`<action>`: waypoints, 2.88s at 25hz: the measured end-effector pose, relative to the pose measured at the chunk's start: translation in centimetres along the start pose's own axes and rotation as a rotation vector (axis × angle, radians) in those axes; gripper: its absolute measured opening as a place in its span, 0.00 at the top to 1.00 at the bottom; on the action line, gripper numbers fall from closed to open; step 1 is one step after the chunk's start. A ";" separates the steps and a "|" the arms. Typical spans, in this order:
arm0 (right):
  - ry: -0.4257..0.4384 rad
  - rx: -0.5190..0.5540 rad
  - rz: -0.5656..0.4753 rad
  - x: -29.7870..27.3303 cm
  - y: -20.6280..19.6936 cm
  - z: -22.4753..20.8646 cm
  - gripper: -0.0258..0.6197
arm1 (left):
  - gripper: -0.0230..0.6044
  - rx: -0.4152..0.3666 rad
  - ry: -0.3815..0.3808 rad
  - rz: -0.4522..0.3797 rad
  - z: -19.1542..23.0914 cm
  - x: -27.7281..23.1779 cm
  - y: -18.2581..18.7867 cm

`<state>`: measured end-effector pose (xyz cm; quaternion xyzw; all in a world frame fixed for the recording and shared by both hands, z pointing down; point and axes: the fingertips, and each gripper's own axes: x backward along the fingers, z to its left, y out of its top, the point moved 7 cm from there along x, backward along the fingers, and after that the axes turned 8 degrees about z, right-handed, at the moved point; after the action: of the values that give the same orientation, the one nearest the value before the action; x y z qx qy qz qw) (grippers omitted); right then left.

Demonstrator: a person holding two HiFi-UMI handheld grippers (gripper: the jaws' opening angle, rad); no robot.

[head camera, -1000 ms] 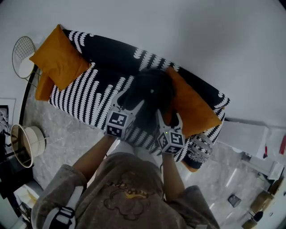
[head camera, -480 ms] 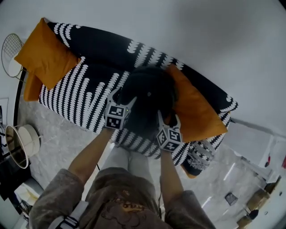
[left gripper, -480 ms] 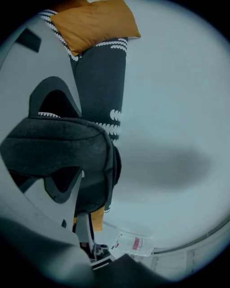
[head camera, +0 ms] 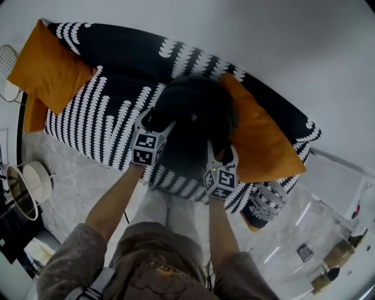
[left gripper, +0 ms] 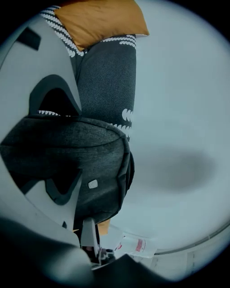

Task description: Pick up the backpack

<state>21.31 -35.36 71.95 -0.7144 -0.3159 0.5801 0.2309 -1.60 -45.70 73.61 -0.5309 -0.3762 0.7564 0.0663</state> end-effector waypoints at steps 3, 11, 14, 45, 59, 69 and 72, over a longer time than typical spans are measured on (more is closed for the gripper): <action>-0.018 0.013 0.006 -0.2 -0.2 0.0 0.53 | 0.35 0.010 -0.006 0.006 0.2 -0.3 -0.3; -0.050 -0.001 0.010 -0.9 -0.2 -0.5 0.64 | 0.46 0.019 -0.102 0.018 0.2 -0.9 -0.3; -0.043 -0.023 0.028 -0.8 -0.4 -0.5 0.76 | 0.64 0.013 -0.162 0.033 -0.2 -0.4 -0.4; 0.157 -0.006 -0.238 23.3 14.8 6.8 0.89 | 0.84 -0.145 -0.082 -0.242 -8.4 27.8 12.7; 0.252 0.070 -0.290 33.8 14.6 10.0 0.89 | 0.84 -0.128 -0.005 -0.319 -12.7 39.9 9.9; 0.217 0.025 -0.300 41.1 6.4 13.9 0.89 | 0.84 -0.176 -0.035 -0.330 -14.1 46.5 2.1; 0.208 0.007 -0.297 43.6 3.9 14.9 0.89 | 0.84 -0.197 -0.058 -0.316 -14.9 48.7 -0.2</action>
<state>13.03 -7.29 36.19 -0.7153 -0.3903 0.4637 0.3478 -9.78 -13.84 34.74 -0.4469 -0.5290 0.7112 0.1212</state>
